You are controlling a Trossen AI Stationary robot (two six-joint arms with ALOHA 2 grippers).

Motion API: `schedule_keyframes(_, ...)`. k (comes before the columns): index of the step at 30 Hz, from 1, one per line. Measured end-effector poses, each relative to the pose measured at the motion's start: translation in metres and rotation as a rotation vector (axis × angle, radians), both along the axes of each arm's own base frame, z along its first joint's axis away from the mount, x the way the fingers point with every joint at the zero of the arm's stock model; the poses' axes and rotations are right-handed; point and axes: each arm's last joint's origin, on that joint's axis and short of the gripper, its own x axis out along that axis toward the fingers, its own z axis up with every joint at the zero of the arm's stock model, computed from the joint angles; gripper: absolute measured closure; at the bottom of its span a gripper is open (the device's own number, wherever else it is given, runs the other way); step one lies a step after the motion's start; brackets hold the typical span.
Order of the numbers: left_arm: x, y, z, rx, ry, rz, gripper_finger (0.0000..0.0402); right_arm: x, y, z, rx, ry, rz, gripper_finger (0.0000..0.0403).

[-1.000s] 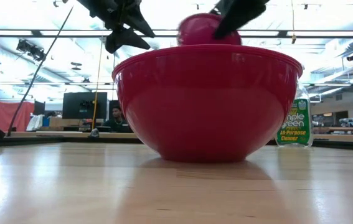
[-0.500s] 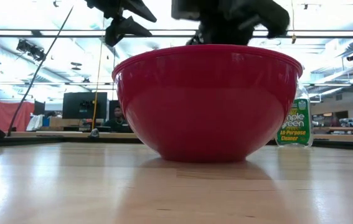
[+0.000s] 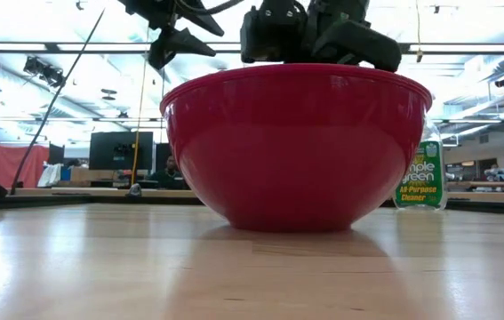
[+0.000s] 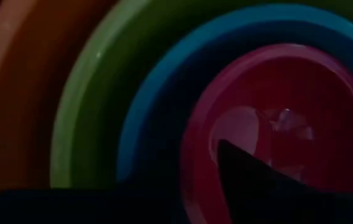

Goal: Nest bowls inside each other by size order
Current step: Stack the pink bowl on top of the blue bowl, then return to Home Position

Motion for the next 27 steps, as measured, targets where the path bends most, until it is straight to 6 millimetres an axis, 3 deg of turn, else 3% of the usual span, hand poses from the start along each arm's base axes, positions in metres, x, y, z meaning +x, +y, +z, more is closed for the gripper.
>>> schedule_keyframes(5,-0.004,-0.003,-0.001,0.041,0.039,-0.037,0.0221,-0.004,-0.003,0.005,0.031,0.024,-0.028,0.0220)
schedule_keyframes(13,-0.023,-0.021,0.014,0.208,0.025,-0.112,0.0221,-0.028,-0.008,0.056,0.103,-0.055,-0.144,0.0183)
schedule_keyframes(18,-0.034,-0.030,0.026,0.313,-0.023,-0.131,0.0221,-0.054,-0.021,0.096,0.142,-0.286,-0.249,0.0188)
schedule_keyframes(27,-0.037,-0.041,0.031,0.358,-0.060,-0.171,0.0223,-0.123,-0.056,0.106,0.303,-0.541,-0.491,0.0190)
